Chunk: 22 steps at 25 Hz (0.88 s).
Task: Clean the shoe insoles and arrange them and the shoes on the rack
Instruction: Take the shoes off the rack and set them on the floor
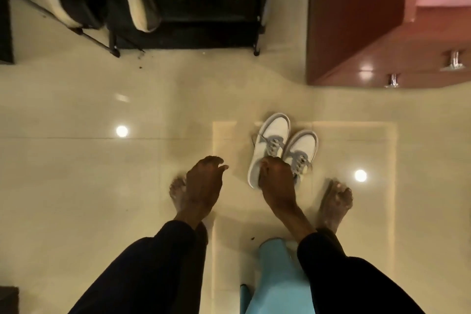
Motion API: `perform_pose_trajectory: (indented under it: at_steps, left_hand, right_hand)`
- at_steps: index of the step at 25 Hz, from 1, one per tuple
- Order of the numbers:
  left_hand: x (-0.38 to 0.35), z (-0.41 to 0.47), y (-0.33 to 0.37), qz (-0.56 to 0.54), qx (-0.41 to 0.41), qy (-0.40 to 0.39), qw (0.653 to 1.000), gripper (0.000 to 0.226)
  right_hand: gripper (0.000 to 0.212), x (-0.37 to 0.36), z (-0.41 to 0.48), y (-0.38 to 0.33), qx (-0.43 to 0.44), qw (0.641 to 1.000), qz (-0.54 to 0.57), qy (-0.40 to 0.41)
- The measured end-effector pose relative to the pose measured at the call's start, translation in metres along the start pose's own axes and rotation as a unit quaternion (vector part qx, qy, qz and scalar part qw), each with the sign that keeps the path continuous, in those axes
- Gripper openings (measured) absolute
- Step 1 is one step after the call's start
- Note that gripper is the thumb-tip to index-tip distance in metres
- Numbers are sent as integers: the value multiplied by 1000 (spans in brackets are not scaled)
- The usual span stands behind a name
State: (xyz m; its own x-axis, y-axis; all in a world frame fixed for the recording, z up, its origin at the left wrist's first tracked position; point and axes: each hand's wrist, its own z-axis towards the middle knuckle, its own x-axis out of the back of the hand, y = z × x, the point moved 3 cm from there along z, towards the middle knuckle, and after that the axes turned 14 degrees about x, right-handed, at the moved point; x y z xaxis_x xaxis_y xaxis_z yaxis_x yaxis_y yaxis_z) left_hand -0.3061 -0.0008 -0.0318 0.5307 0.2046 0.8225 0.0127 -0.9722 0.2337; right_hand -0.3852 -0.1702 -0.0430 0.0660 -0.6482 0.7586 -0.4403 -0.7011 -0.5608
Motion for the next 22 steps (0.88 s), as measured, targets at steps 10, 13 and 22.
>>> perform_pose_trajectory:
  at_steps: [10, 13, 22]
  left_hand:
    - [194, 144, -88, 45, -42, 221, 973, 24]
    - [223, 188, -120, 86, -50, 234, 967, 36]
    - [263, 301, -150, 246, -72, 260, 931, 82]
  right_hand:
    - [23, -5, 176, -222, 156, 987, -35, 11]
    - [26, -24, 223, -276, 210, 975, -74, 16]
    - [74, -70, 333, -370, 241, 924, -295, -36]
